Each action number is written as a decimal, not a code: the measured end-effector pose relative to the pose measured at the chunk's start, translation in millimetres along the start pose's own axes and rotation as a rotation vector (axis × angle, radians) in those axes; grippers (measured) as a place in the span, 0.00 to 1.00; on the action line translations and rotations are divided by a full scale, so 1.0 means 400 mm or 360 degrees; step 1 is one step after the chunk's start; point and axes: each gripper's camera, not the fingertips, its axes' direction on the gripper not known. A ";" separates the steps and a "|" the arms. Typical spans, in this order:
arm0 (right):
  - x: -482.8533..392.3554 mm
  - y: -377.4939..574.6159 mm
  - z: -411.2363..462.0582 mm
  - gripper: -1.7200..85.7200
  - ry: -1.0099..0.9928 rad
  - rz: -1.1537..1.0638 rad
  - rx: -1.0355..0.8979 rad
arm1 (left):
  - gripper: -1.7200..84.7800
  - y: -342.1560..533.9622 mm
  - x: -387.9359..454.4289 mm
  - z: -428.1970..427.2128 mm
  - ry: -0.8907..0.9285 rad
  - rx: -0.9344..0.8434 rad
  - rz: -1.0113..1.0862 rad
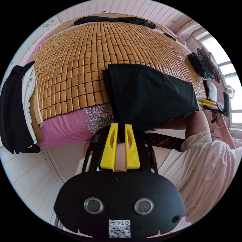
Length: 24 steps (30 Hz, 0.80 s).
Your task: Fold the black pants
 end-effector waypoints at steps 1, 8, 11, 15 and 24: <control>0.031 -0.016 0.000 0.15 0.0026 0.0115 0.0068 | 0.08 0.002 0.000 -0.011 -0.0030 0.0021 -0.0010; 0.110 -0.121 0.071 0.06 -0.0118 0.0423 0.0029 | 0.09 -0.028 0.034 0.018 -0.0033 0.0026 -0.0065; 0.116 -0.142 0.018 0.04 -0.0140 0.0391 0.0112 | 0.09 -0.052 0.071 0.045 -0.0102 -0.0020 -0.0036; 0.174 -0.143 0.000 0.03 -0.0175 0.0585 0.0201 | 0.09 -0.083 0.136 0.064 -0.0072 -0.0013 0.0059; 0.015 -0.145 -0.007 0.02 0.0013 0.0288 0.0086 | 0.09 -0.072 0.232 0.050 -0.0196 0.0018 0.0136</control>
